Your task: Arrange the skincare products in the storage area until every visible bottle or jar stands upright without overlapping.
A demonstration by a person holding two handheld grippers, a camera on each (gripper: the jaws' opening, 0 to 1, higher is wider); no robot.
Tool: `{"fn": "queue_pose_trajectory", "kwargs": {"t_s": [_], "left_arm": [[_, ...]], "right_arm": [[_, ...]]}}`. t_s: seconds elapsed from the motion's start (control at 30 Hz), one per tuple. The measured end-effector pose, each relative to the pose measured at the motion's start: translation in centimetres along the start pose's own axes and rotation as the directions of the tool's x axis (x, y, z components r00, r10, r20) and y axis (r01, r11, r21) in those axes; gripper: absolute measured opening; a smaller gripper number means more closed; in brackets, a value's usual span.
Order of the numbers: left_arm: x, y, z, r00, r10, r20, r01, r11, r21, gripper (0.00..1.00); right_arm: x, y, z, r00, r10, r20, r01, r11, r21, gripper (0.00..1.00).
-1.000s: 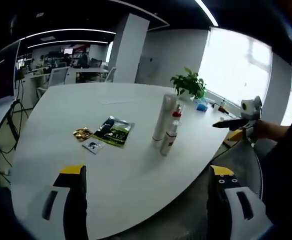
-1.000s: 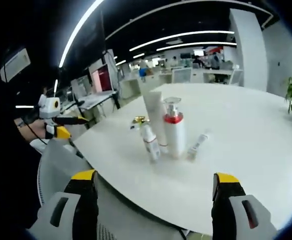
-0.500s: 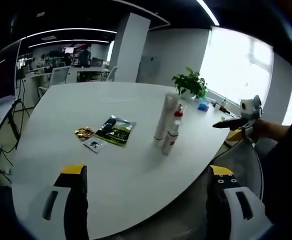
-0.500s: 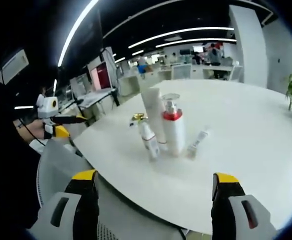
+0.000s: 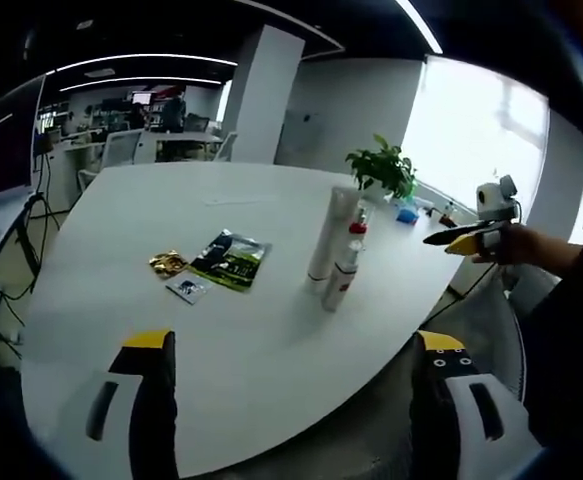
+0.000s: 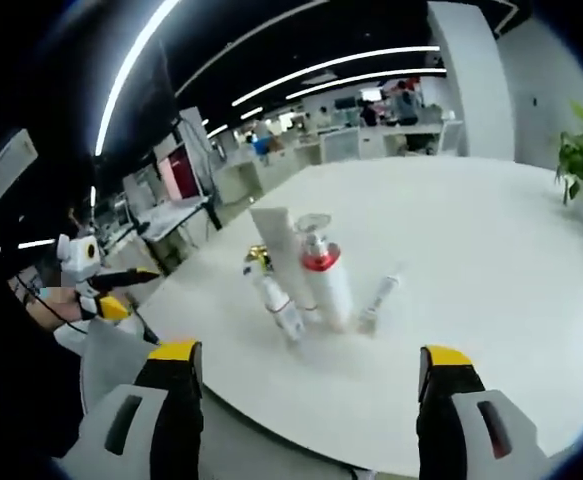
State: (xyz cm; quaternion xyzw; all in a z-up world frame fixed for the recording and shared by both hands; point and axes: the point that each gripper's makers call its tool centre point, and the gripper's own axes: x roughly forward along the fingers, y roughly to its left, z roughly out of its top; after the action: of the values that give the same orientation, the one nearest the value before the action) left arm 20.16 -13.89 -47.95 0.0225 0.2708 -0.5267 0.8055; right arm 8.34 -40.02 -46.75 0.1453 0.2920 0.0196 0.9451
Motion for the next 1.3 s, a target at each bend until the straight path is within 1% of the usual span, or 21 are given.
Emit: {"fn": "queue_pose_trajectory", "kwargs": {"t_s": [0.1, 0.13, 0.27, 0.33, 0.43, 0.5, 0.6, 0.63, 0.73, 0.77, 0.8, 0.83, 0.87, 0.9, 0.93, 0.97, 1.03, 1.1, 1.17, 1.2, 1.3], "left_arm": [[0.1, -0.4, 0.1, 1.000, -0.003, -0.005, 0.003, 1.000, 0.001, 0.88], [0.1, -0.4, 0.2, 1.000, -0.005, -0.002, 0.005, 1.000, 0.001, 0.88], [0.2, -1.1, 1.8, 0.998, -0.013, 0.065, 0.014, 1.000, -0.005, 0.89], [0.5, -1.4, 1.9, 0.998, -0.011, 0.067, 0.011, 1.000, 0.000, 0.89], [1.0, -1.2, 1.6, 0.999, 0.013, 0.053, -0.016, 0.999, 0.052, 0.89], [1.1, -1.4, 1.9, 0.997, 0.018, 0.069, -0.022, 0.998, 0.055, 0.89], [0.9, -0.4, 2.3, 0.992, 0.060, 0.110, -0.065, 0.997, 0.035, 0.85], [0.8, -0.2, 2.5, 0.989, 0.076, 0.125, -0.081, 0.996, 0.036, 0.84], [1.0, 0.5, 2.9, 0.982, 0.108, 0.155, -0.115, 0.993, 0.038, 0.88], [1.0, 0.8, 2.9, 0.980, 0.123, 0.157, -0.130, 0.991, 0.039, 0.89], [1.2, 1.0, 2.7, 0.980, 0.128, 0.151, -0.136, 0.990, 0.043, 0.90], [1.3, 1.1, 2.5, 0.981, 0.130, 0.146, -0.138, 0.989, 0.049, 0.90], [1.3, 1.0, 2.5, 0.981, 0.132, 0.144, -0.141, 0.988, 0.054, 0.89], [1.3, 0.8, 2.5, 0.980, 0.134, 0.144, -0.145, 0.987, 0.067, 0.89], [1.2, 0.5, 2.6, 0.981, 0.130, 0.146, -0.143, 0.987, 0.079, 0.88], [1.3, 0.2, 2.6, 0.981, 0.125, 0.149, -0.140, 0.986, 0.095, 0.88], [1.2, 0.0, 2.6, 0.982, 0.116, 0.147, -0.134, 0.984, 0.118, 0.89], [1.2, 0.1, 2.6, 0.982, 0.117, 0.147, -0.136, 0.983, 0.126, 0.89], [1.1, 0.0, 2.8, 0.981, 0.114, 0.155, -0.133, 0.984, 0.119, 0.90], [1.1, 0.1, 2.9, 0.980, 0.114, 0.160, -0.133, 0.985, 0.112, 0.89], [0.9, 0.2, 3.0, 0.978, 0.120, 0.170, -0.137, 0.986, 0.098, 0.89]], "right_arm": [[0.2, 1.3, 2.0, 0.997, 0.060, 0.055, -0.065, 0.994, 0.092, 0.95], [0.2, 1.4, 2.5, 0.996, 0.062, 0.061, -0.068, 0.993, 0.092, 0.94], [0.4, 1.2, 4.9, 0.995, 0.053, 0.089, -0.063, 0.992, 0.109, 0.94], [0.8, 0.4, 5.7, 0.995, 0.047, 0.086, -0.058, 0.990, 0.130, 0.93], [1.0, 0.4, 6.8, 0.995, 0.048, 0.087, -0.062, 0.985, 0.161, 0.95], [1.1, 0.5, 7.5, 0.994, 0.053, 0.091, -0.069, 0.982, 0.178, 0.95], [1.5, -0.6, 8.5, 0.998, 0.023, 0.065, -0.034, 0.983, 0.183, 0.94], [1.5, -0.5, 8.7, 0.998, 0.015, 0.060, -0.026, 0.983, 0.182, 0.94], [1.9, -1.1, 9.4, 1.000, -0.001, 0.030, -0.005, 0.980, 0.201, 0.94], [1.8, -0.8, 9.7, 1.000, -0.009, 0.030, 0.003, 0.979, 0.205, 0.94], [1.9, -1.1, 10.0, 0.999, -0.034, 0.022, 0.028, 0.976, 0.217, 0.94], [1.9, -1.1, 10.0, 0.999, -0.044, 0.015, 0.039, 0.975, 0.220, 0.93], [2.0, -1.6, 10.1, 0.997, -0.075, -0.009, 0.075, 0.968, 0.239, 0.92], [2.4, -2.5, 10.6, 0.996, -0.088, -0.018, 0.089, 0.965, 0.247, 0.92], [2.6, -2.8, 11.1, 0.995, -0.098, -0.009, 0.096, 0.962, 0.255, 0.92], [2.9, -3.1, 11.6, 0.995, -0.103, -0.009, 0.102, 0.956, 0.276, 0.92], [3.3, -3.2, 11.8, 0.993, -0.109, -0.035, 0.115, 0.942, 0.316, 0.91], [3.8, -3.3, 11.7, 0.991, -0.113, -0.075, 0.132, 0.930, 0.342, 0.89], [4.3, -3.4, 11.8, 0.988, -0.121, -0.091, 0.144, 0.933, 0.330, 0.89], [4.6, -3.6, 11.7, 0.985, -0.127, -0.117, 0.159, 0.931, 0.329, 0.90], [5.2, -4.0, 11.6, 0.980, -0.123, -0.154, 0.172, 0.916, 0.363, 0.92]]}}
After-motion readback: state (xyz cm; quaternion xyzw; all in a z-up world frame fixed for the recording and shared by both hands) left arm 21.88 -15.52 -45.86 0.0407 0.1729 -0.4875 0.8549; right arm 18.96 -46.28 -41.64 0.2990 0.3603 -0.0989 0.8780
